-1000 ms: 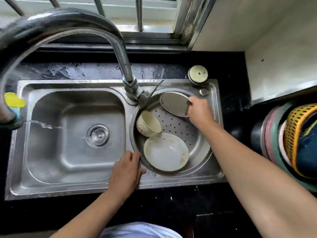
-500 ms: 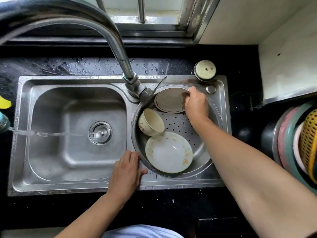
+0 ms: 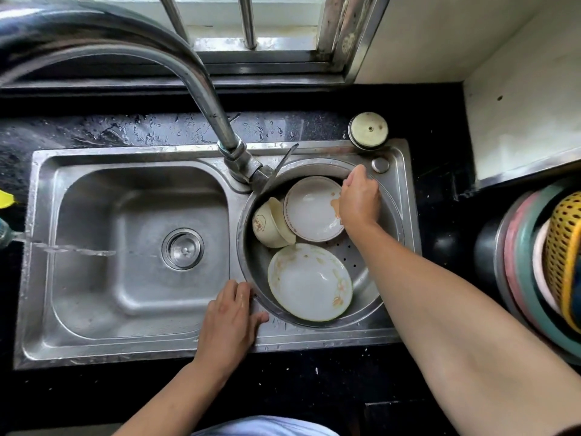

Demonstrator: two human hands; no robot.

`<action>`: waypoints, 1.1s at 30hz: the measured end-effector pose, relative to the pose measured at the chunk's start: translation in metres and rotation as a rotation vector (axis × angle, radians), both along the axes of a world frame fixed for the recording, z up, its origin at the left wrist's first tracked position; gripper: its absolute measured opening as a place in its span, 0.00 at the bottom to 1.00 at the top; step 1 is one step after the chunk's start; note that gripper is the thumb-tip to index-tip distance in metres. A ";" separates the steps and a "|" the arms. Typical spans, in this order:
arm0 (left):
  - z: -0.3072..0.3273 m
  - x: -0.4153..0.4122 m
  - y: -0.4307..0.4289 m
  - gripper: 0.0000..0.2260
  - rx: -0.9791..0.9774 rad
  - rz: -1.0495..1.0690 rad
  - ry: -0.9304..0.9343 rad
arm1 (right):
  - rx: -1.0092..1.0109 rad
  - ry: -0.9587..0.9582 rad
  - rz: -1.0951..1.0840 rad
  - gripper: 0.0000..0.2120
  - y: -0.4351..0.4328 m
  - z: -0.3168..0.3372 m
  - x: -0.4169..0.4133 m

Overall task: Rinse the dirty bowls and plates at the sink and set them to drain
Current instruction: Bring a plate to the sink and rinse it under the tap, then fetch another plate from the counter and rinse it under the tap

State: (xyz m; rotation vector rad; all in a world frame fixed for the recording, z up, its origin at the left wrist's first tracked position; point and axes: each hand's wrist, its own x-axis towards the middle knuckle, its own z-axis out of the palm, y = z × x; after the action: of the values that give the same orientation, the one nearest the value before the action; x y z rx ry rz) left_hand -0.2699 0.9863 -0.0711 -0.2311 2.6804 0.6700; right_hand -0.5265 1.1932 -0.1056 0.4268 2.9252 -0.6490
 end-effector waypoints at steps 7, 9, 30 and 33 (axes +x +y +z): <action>0.000 0.001 0.000 0.19 -0.013 -0.003 0.010 | -0.089 0.002 -0.033 0.09 0.007 -0.009 0.010; 0.000 0.001 0.001 0.18 -0.017 -0.005 0.009 | -0.126 -0.019 -0.026 0.11 0.009 -0.005 0.016; 0.053 0.043 -0.020 0.07 0.119 -0.626 -0.070 | -1.017 -0.279 -0.893 0.19 0.036 0.122 0.373; 0.054 0.073 -0.018 0.08 0.155 -0.811 -0.093 | -1.047 -0.178 -1.116 0.16 0.012 0.121 0.473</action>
State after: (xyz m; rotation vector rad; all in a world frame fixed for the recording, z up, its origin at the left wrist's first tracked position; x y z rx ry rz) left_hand -0.1970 0.9684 -0.0168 0.7992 2.3114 0.5625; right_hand -0.0538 1.2052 0.0149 1.7311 1.5439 -1.8812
